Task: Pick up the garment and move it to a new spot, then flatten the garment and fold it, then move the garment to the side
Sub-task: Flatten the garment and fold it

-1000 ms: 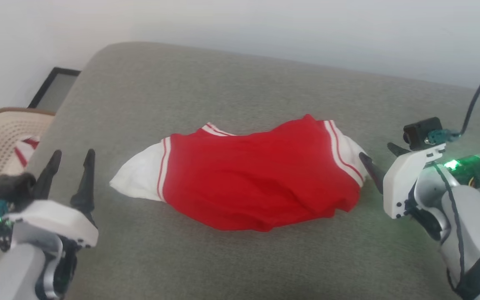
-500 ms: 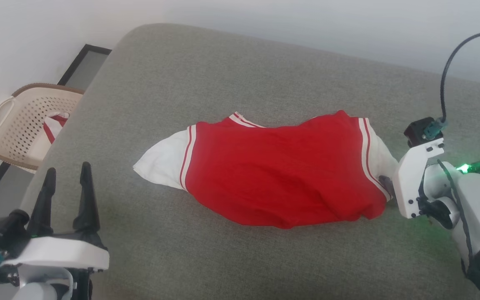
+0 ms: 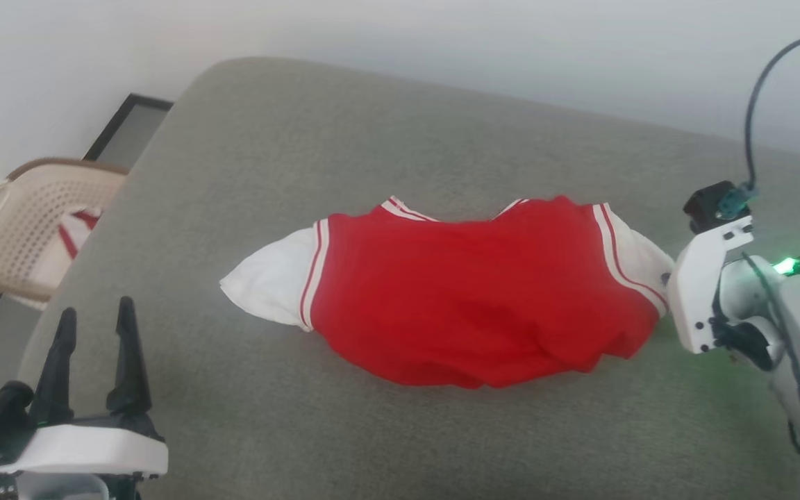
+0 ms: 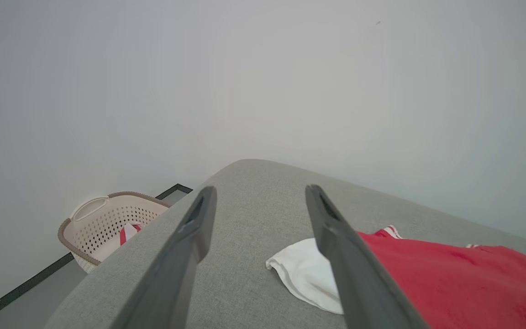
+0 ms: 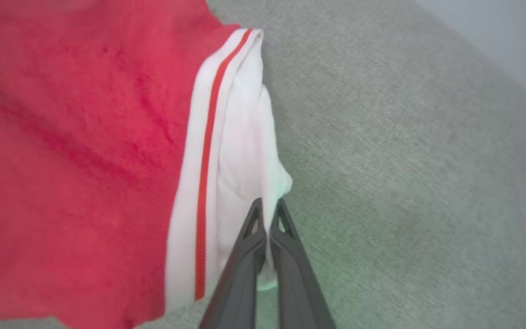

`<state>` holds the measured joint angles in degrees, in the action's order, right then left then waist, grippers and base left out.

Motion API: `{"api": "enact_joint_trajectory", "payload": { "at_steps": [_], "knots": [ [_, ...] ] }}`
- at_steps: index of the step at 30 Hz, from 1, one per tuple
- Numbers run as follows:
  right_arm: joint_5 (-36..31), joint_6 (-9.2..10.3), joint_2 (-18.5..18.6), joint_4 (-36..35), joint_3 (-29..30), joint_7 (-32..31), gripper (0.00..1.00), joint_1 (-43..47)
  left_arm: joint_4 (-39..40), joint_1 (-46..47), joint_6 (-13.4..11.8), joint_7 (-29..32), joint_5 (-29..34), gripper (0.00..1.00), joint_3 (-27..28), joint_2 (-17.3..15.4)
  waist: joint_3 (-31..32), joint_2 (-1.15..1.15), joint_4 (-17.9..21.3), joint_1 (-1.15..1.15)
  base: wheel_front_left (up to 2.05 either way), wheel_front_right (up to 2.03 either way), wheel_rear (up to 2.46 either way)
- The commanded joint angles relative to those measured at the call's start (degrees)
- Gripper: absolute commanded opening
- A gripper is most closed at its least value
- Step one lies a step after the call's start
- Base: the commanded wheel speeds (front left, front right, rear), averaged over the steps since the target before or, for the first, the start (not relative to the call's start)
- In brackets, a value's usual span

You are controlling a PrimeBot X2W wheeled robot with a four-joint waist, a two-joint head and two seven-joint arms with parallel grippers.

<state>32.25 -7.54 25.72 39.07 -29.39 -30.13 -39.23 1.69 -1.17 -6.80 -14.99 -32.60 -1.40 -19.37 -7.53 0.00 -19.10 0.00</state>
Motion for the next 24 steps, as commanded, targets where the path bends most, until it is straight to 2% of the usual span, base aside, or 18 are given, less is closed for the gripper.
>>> {"api": "enact_joint_trajectory", "payload": {
  "at_steps": [1,9,16,20,24],
  "knots": [
    [0.15,0.1,0.58,-0.39,0.02,0.55,0.0,0.25,0.1,-0.81,0.3,-0.26,0.21,1.0,0.34,0.01,0.92,0.0,0.99,0.0,0.0,0.0,0.0],
    [0.18,0.1,5.42,-3.65,1.87,0.94,0.0,3.0,1.2,-3.72,0.49,-0.09,0.78,1.0,2.13,-1.4,3.8,0.0,5.05,0.0,0.0,0.0,0.0],
    [-0.02,0.1,10.39,-6.99,6.65,-0.73,0.0,7.61,2.76,-5.75,0.2,0.76,0.37,1.0,2.88,-2.7,5.4,0.0,8.17,0.0,0.0,0.0,0.0],
    [0.83,0.1,10.91,-8.21,10.45,-1.9,0.0,12.18,3.21,-6.43,0.01,1.21,0.14,1.0,3.09,-3.11,5.6,0.0,9.5,0.0,0.0,0.0,0.0],
    [0.55,0.1,9.57,-8.13,14.19,-1.13,0.0,16.83,3.29,-6.73,0.06,1.52,-0.22,1.0,3.02,-3.19,5.35,0.0,10.43,0.0,0.0,0.0,0.0]
  ]
}}
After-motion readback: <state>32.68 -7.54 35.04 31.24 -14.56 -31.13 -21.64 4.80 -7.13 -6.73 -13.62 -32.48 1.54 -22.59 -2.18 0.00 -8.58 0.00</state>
